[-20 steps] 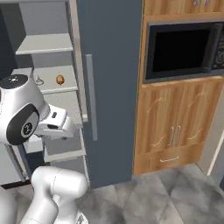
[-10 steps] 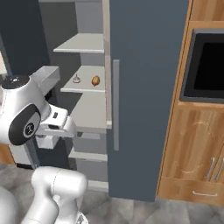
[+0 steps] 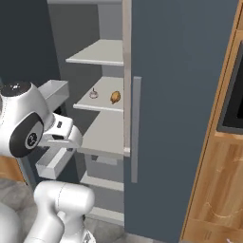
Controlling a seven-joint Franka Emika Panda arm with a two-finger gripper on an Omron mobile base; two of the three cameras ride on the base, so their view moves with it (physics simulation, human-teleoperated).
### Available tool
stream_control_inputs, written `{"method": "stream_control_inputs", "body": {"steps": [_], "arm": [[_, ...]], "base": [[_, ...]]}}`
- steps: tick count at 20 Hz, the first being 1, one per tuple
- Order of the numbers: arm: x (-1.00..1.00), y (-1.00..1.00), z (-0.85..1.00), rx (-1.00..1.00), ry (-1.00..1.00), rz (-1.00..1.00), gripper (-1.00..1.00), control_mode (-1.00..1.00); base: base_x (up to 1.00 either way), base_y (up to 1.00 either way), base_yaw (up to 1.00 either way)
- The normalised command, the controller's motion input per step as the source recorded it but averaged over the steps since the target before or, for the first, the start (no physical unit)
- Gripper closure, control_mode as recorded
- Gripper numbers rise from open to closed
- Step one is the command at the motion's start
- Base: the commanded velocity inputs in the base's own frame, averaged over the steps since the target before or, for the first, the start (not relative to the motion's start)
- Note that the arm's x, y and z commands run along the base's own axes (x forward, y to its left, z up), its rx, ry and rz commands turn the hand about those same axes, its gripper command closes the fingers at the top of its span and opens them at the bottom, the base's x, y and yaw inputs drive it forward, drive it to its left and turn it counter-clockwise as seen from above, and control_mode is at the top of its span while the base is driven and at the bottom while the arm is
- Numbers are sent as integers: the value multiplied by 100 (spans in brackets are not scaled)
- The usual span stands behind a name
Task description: Take the eggplant, chicken drumstick, and garlic from the freezer and place them in the bowl on the counter.
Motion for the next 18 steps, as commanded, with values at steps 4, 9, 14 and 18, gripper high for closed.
{"method": "stream_control_inputs", "body": {"steps": [4,9,14,18], "arm": [[0,0,0,0,0,0,-100,100],[0,0,0,0,0,0,-100,100],[0,0,0,0,0,0,-100,100],[0,0,0,0,0,0,-100,100]], "base": [[63,0,18],[53,-1,14],[56,-7,7],[13,-31,0]]}}
